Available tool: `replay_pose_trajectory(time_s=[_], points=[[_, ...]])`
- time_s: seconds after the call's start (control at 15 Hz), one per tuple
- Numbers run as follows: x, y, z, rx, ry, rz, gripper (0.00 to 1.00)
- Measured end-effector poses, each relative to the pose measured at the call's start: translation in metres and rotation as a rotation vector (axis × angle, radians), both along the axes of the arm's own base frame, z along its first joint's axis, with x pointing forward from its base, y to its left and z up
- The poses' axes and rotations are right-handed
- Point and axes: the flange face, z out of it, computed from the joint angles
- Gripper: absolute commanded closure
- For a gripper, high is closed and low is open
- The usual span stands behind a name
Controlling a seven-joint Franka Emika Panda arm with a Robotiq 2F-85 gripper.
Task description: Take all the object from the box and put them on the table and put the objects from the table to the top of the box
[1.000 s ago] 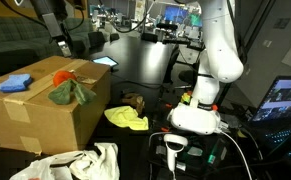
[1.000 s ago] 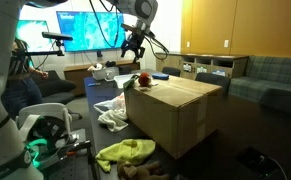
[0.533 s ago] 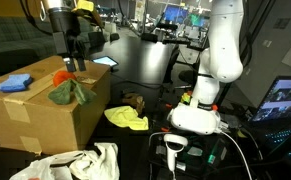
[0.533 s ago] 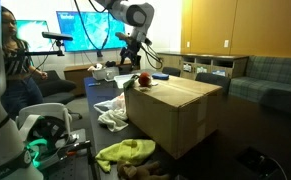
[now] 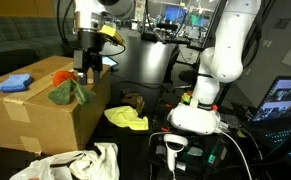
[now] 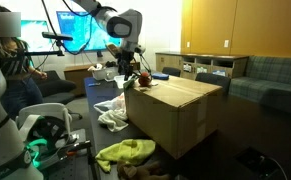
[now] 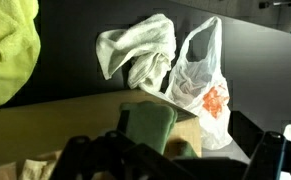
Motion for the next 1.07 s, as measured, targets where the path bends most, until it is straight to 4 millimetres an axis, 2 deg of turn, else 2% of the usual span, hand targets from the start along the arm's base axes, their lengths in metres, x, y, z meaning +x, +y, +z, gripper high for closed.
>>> replay_pose_trajectory(time_s=[0.27,0.53,0.93,1.07], points=[[-0.027,-0.025,-0.005,-0.008,-0.125,-0.145,0.00],[-0.035,-0.034,-0.006,-0.008,-0.274,-0.296,0.00],[-0.052,0.004,-0.008,-0.079,-0.450,-0.363,0.00],[-0.054,0.010,-0.007,-0.117,-0.491,-0.376,0.00]])
